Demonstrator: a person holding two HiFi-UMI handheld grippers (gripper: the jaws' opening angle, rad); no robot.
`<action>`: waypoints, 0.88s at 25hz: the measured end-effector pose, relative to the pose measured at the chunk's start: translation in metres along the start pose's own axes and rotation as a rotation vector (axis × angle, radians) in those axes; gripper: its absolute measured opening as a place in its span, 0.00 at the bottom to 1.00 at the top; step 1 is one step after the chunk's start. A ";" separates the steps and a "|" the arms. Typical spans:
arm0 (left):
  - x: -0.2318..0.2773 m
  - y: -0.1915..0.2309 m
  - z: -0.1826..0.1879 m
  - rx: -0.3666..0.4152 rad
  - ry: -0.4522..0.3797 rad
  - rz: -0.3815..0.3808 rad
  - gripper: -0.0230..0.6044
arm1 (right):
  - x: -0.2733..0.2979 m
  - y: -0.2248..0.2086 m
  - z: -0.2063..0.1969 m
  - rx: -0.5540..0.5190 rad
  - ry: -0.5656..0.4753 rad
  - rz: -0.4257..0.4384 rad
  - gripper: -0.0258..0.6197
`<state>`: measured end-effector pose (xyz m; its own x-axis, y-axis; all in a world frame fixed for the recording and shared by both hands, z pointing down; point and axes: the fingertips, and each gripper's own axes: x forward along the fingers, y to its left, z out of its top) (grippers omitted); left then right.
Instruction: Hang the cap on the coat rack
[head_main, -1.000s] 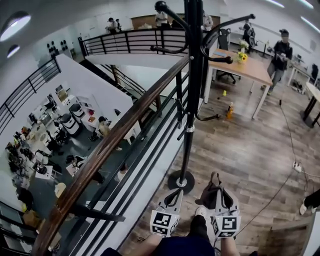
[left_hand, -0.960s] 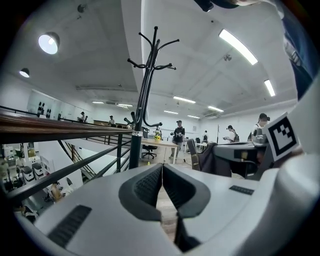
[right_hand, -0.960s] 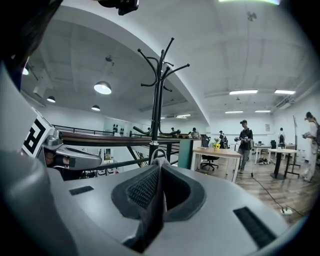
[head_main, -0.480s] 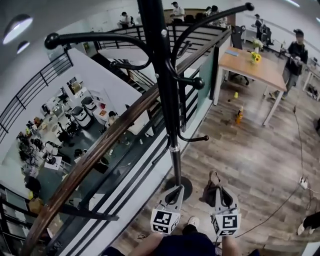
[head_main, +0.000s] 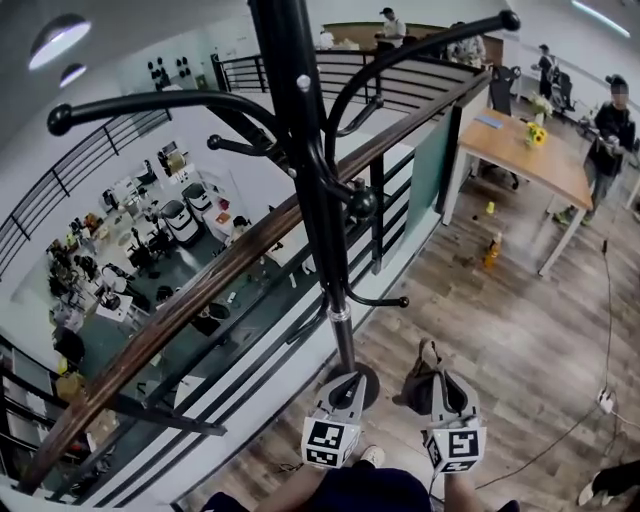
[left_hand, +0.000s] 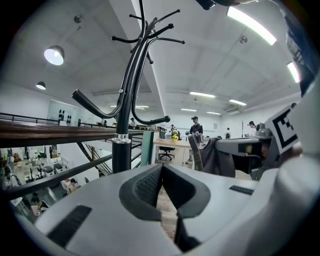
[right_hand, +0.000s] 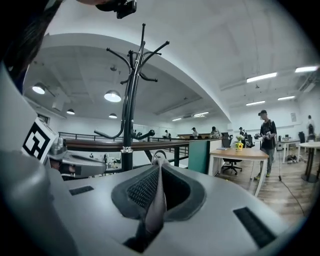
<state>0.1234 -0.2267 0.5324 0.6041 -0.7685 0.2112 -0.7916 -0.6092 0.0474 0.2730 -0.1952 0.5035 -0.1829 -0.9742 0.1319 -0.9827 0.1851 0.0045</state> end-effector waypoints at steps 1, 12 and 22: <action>0.001 0.000 0.004 0.009 0.000 0.005 0.04 | 0.003 -0.001 0.009 0.020 -0.017 0.007 0.08; -0.017 0.021 0.058 0.020 -0.042 0.052 0.04 | -0.002 0.029 0.153 0.024 -0.312 0.096 0.08; -0.026 0.039 0.077 -0.006 -0.039 0.065 0.04 | -0.010 0.054 0.235 -0.010 -0.503 0.123 0.08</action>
<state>0.0837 -0.2452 0.4534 0.5544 -0.8135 0.1759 -0.8297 -0.5567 0.0406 0.2146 -0.2054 0.2697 -0.2907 -0.8863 -0.3605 -0.9532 0.3010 0.0286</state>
